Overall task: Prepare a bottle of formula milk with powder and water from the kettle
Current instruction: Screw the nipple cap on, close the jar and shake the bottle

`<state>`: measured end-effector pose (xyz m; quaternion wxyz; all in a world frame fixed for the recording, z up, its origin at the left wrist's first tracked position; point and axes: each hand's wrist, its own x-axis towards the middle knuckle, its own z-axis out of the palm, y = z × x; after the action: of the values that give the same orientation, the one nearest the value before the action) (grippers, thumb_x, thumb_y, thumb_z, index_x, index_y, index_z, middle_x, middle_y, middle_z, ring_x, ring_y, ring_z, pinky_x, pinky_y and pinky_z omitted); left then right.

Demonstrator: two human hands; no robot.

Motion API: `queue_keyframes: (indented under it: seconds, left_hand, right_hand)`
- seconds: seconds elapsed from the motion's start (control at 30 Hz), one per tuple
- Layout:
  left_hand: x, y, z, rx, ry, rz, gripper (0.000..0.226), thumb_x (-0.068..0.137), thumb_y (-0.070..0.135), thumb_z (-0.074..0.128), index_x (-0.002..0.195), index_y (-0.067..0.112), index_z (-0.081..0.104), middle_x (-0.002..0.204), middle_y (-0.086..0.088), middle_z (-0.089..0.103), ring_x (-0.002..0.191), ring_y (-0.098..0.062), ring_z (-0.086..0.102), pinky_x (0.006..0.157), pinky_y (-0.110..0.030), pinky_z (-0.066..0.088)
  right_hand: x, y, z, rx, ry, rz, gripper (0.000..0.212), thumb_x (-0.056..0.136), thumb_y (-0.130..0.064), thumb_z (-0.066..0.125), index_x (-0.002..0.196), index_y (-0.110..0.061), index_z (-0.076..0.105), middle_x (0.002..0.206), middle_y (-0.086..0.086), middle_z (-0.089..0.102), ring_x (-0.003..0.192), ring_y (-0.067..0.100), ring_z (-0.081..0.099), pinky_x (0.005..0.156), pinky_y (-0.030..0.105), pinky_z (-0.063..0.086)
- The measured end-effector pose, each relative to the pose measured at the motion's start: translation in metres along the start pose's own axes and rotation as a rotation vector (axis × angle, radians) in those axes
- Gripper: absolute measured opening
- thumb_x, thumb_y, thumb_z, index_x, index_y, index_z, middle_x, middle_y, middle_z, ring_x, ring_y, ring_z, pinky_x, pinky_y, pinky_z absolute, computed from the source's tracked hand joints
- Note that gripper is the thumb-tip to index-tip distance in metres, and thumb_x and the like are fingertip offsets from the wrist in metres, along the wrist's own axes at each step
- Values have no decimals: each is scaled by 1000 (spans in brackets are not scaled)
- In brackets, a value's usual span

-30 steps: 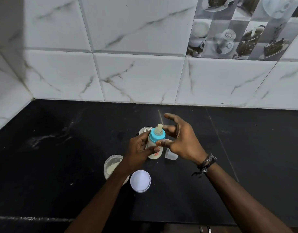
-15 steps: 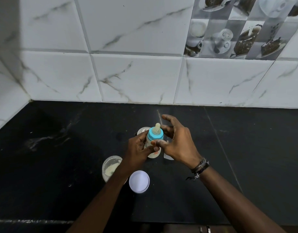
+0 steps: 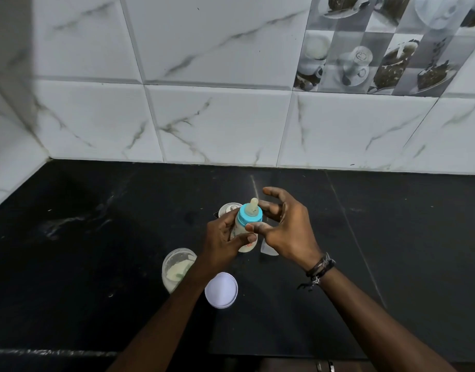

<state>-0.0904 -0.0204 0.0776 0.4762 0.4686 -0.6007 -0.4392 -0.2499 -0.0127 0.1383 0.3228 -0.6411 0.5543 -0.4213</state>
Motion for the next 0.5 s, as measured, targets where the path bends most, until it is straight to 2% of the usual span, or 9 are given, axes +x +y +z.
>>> queue_keyframes:
  seconds: [0.13,0.2,0.27,0.33,0.43,0.5]
  left_hand:
    - [1,0,2,-1,19,-24,54,74,11,80,122,22,57,124,-4,66,112,-16,65,96,-36,54]
    - [0,0,1,7,21,-30,56,73,18,80,124,19,58,124,-2,66,113,-17,65,97,-41,53]
    - [-1,1,0,9,24,-35,58,70,27,79,124,21,58,123,2,66,114,-15,64,98,-42,52]
    - [-3,3,-2,4,37,-36,58,67,31,77,121,27,55,124,7,63,116,-14,62,100,-41,51]
    - [-3,3,-4,-29,39,-38,57,66,32,78,118,33,55,124,9,64,117,-15,62,102,-40,50]
    - [-4,4,-5,-30,39,-44,58,65,32,77,118,33,56,121,14,64,115,-12,63,101,-38,50]
  right_hand:
    - [4,3,-1,-9,-62,-38,85,68,-12,90,140,-17,45,121,1,71,113,4,65,96,24,54]
    - [7,5,-5,80,-126,-24,83,71,-8,87,141,-16,44,120,5,71,111,10,68,93,27,56]
    - [11,6,-12,255,-128,12,66,77,-3,80,136,-9,49,112,10,74,102,17,73,84,27,59]
    - [18,13,-18,333,-57,21,41,86,-7,71,125,-4,57,104,14,75,95,22,74,79,30,60]
    - [27,49,-20,176,24,55,16,90,-15,69,106,-10,68,91,12,76,89,27,74,83,37,61]
    - [30,77,-18,-30,-25,130,20,85,-19,76,104,-13,69,91,7,75,90,26,72,86,39,59]
